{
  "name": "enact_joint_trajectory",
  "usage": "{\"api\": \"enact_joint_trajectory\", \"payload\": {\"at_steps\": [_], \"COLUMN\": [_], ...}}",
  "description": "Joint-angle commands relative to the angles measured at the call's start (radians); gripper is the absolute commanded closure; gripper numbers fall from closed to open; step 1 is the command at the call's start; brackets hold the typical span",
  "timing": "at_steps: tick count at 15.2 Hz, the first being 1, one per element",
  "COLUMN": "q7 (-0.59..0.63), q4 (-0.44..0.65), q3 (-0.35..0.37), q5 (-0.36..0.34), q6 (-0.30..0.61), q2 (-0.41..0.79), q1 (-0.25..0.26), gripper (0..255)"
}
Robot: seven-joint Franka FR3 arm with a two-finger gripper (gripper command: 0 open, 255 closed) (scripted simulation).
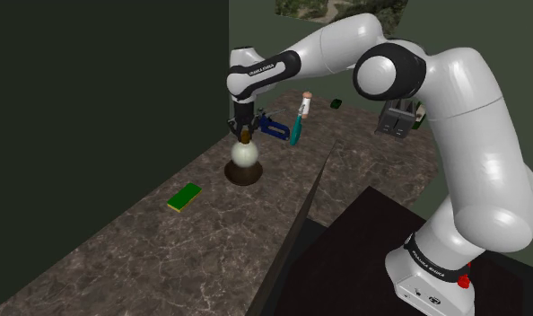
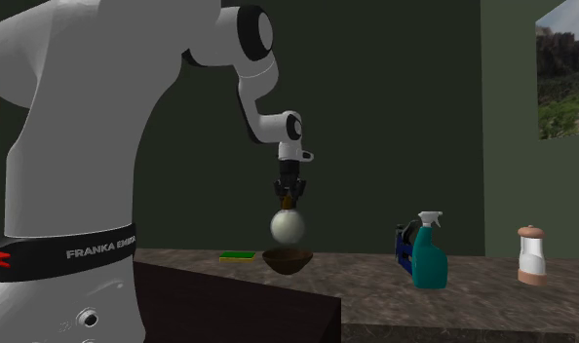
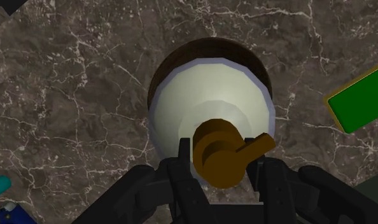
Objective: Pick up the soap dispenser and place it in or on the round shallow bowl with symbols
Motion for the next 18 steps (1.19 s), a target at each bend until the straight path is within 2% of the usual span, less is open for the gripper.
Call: {"api": "enact_joint_trajectory", "payload": {"at_steps": [1, 6, 13, 14, 18], "q7": [0.0, 0.001, 0.001, 0.001, 0.001], "q4": [-0.007, -0.012, -0.011, -0.011, -0.012], "q3": [-0.001, -0.002, -0.002, -0.002, -0.002], "q5": [-0.001, -0.002, -0.002, -0.002, -0.002], "q6": [0.021, 0.06, 0.06, 0.06, 0.06], "q2": [0.012, 0.047, 0.047, 0.047, 0.047], "q1": [0.0, 0.001, 0.001, 0.001, 0.001], "gripper": [255, 255, 255, 0, 0]}}
